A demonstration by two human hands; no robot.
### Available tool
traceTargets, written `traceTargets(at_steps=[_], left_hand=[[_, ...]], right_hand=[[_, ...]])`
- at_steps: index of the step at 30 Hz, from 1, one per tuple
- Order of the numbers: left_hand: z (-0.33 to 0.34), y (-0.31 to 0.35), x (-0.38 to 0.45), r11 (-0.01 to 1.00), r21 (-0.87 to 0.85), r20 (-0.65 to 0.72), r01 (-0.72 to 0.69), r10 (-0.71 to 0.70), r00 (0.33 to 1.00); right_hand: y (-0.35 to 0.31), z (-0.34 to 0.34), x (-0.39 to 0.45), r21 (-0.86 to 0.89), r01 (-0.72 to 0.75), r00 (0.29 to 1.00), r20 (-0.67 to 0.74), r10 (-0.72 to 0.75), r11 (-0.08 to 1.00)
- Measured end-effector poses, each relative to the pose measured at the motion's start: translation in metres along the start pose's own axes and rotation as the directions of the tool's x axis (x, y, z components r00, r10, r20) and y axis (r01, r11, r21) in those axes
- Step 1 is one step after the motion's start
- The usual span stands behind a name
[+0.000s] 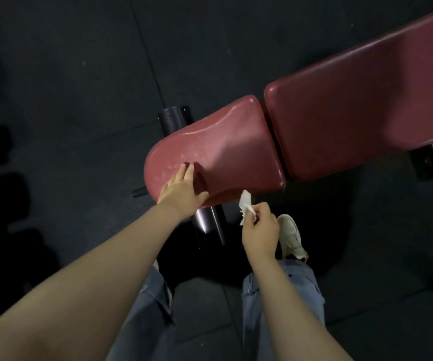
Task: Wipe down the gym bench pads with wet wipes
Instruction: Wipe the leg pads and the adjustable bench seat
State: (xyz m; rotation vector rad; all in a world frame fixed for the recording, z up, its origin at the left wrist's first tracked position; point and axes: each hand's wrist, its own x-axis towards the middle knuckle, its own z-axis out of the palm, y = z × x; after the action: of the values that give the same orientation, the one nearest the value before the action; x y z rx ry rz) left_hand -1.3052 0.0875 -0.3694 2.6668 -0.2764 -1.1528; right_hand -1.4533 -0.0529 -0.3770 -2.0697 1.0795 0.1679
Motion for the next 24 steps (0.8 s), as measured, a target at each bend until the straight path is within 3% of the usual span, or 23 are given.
traceTargets(at_steps=[4,12,16,24], left_hand=[[-0.029,-0.001,-0.038,0.994,0.006,0.016,-0.109,0.109,0.994],[-0.115,0.028,-0.107,0.958,-0.009,-0.068,-0.287,0.286,0.956],[-0.165,0.055,-0.150,0.902,0.049,-0.097,-0.429,0.431,0.897],[-0.203,0.136,-0.238,0.764,0.217,-0.023,-0.607,0.626,0.780]], right_hand=[[-0.047,-0.039,-0.010,0.321,-0.019,0.997,0.080,-0.007,0.947],[-0.134,-0.139,-0.006,0.246,0.089,0.996,-0.043,-0.081,0.965],[-0.164,-0.182,-0.047,0.279,0.077,0.989,-0.140,-0.039,0.957],[-0.154,-0.272,-0.153,0.329,0.060,0.959,-0.280,0.037,0.942]])
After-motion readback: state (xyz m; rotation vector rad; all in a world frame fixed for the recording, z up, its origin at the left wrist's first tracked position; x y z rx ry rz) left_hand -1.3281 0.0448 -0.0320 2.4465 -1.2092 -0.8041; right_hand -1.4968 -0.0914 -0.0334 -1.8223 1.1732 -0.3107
